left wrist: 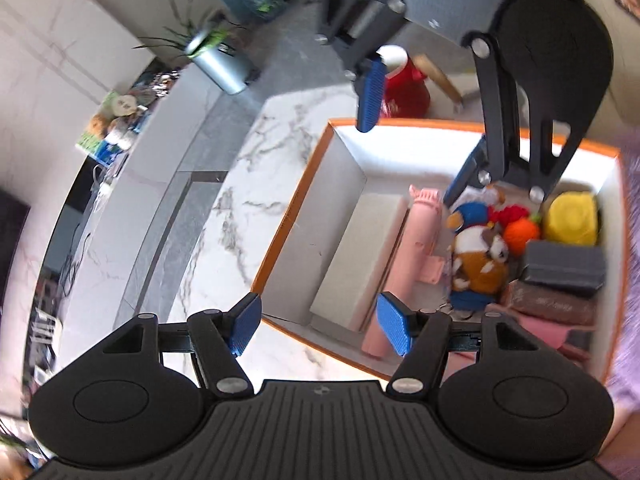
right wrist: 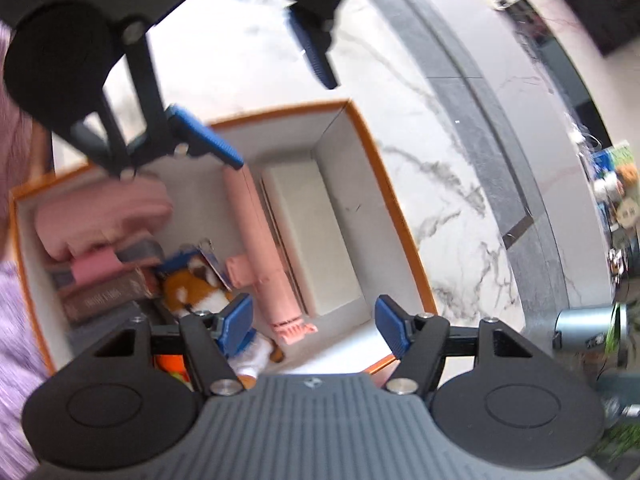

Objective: Organize objects

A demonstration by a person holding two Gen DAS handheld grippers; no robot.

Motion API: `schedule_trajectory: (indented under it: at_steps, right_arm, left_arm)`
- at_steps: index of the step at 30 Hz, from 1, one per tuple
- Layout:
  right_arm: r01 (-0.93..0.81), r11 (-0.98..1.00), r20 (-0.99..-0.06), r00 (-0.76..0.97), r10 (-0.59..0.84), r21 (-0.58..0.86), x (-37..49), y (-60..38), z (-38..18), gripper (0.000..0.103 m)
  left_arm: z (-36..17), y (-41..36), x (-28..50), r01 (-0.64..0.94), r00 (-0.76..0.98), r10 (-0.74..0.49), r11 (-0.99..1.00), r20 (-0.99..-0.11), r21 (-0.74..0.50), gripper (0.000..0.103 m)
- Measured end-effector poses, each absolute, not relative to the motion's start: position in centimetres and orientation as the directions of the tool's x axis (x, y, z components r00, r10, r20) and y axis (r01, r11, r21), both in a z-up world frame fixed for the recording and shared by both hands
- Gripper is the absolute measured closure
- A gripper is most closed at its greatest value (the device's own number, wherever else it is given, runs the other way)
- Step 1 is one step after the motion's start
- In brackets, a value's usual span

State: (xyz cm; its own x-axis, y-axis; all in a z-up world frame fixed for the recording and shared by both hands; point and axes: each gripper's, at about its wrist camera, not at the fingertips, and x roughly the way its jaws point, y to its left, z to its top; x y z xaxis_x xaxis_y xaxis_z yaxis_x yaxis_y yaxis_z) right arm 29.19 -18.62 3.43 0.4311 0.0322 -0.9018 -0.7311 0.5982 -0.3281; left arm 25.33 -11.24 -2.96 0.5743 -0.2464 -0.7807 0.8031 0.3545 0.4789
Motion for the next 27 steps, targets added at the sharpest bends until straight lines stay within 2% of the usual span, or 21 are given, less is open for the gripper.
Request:
schedule_trajectory:
  at_steps: [6, 11, 14, 16, 19, 27]
  right_arm:
    - [-0.596, 0.717, -0.83, 0.556, 0.044, -0.361, 25.6, -18.6, 4.6, 0.034]
    - [-0.444, 0.827, -0.756, 0.654, 0.037, -0.344, 20.9, -17.6, 6.2, 0.026]
    - [-0.347, 0.895, -0.724, 0.688, 0.04, -0.28, 18.1, -17.1, 6.7, 0.026]
    - [-0.295, 0.926, -0.694, 0.718, 0.053, -0.235, 16.2, -17.2, 6.7, 0.023]
    - [-0.183, 0.966, -0.642, 0.767, 0.024, -0.183, 13.2, -17.3, 6.4, 0.021]
    - [0.019, 1.0, -0.507, 0.862, -0.015, 0.002, 6.7, -16.9, 5.1, 0.018]
  left_arm:
    - [0.1, -10.5, 23.4, 0.689, 0.681, -0.247, 0.537, -0.69, 0.487, 0.027]
    - [2.5, -7.8, 18.9, 0.575, 0.757, -0.284, 0.717, -0.588, 0.394, 0.027]
    - [3.0, -6.6, 16.4, 0.499, 0.792, -0.255, 0.793, -0.555, 0.348, 0.027]
    - [3.8, -5.2, 14.7, 0.447, 0.803, -0.246, 0.85, -0.542, 0.277, 0.027]
    - [4.4, -3.3, 12.4, 0.379, 0.834, -0.249, 0.907, -0.493, 0.184, 0.022]
    - [4.4, -1.3, 7.6, 0.194, 0.928, -0.13, 0.969, -0.349, 0.154, 0.014]
